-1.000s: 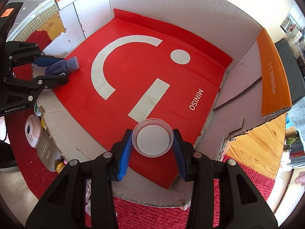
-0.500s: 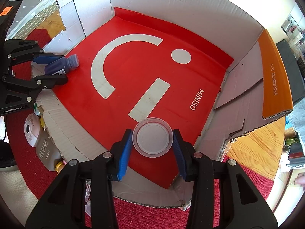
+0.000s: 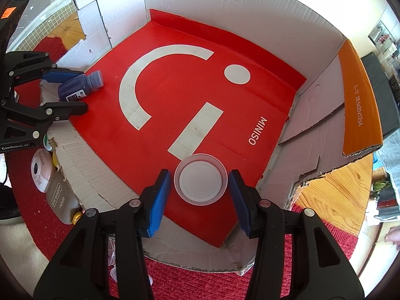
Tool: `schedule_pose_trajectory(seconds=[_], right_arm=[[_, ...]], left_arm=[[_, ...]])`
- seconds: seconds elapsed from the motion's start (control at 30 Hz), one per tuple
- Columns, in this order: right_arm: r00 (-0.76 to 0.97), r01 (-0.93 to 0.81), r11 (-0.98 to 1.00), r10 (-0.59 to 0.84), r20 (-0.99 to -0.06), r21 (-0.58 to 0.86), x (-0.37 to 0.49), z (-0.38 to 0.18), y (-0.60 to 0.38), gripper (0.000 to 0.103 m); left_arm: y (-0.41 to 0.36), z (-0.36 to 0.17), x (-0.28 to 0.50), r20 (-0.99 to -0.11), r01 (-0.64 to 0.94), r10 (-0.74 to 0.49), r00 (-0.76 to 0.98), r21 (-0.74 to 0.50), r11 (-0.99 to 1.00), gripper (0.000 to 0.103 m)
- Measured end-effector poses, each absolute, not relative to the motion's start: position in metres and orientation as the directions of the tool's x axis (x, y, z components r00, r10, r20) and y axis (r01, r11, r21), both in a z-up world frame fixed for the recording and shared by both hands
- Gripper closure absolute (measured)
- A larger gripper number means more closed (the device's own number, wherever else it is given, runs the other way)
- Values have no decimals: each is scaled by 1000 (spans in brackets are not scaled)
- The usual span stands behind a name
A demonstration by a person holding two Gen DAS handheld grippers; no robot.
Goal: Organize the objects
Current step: 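Open the left tool releasing the bottle while the right tool releases the lid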
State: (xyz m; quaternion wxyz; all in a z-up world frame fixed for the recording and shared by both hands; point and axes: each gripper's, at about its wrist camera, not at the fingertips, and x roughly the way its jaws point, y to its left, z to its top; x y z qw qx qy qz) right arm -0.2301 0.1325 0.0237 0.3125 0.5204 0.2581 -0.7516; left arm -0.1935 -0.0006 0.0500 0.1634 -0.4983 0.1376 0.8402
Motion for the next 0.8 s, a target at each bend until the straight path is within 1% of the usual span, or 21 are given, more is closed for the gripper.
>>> schedule_pose_trajectory(seconds=[0.4,0.5,0.6,0.77,0.8], right_arm=[[-263,738,-672,-201,-944,-62,-233,23,129,56],[-263,738,-672,-202,-944,-61,-233,23,128,56],[-260,737,-673,-205,-943,-57,-232,22,130,53],[-259,740,-670,-211,-942,-54,-228,21,130,43],[-260,741,-669,-212,-942,-54,-227,21,131,43]], left_arm=[[0,52,-195,-879,-408,147,-453,58,-911,55],[0,52,-194,-877,-406,154,-455,50,-912,52],[0,53,-194,-875,-404,154,-459,51,-913,50],[0,53,-194,-872,-401,158,-463,47,-915,49],[1,53,-194,-872,-401,158,-464,47,-915,49]])
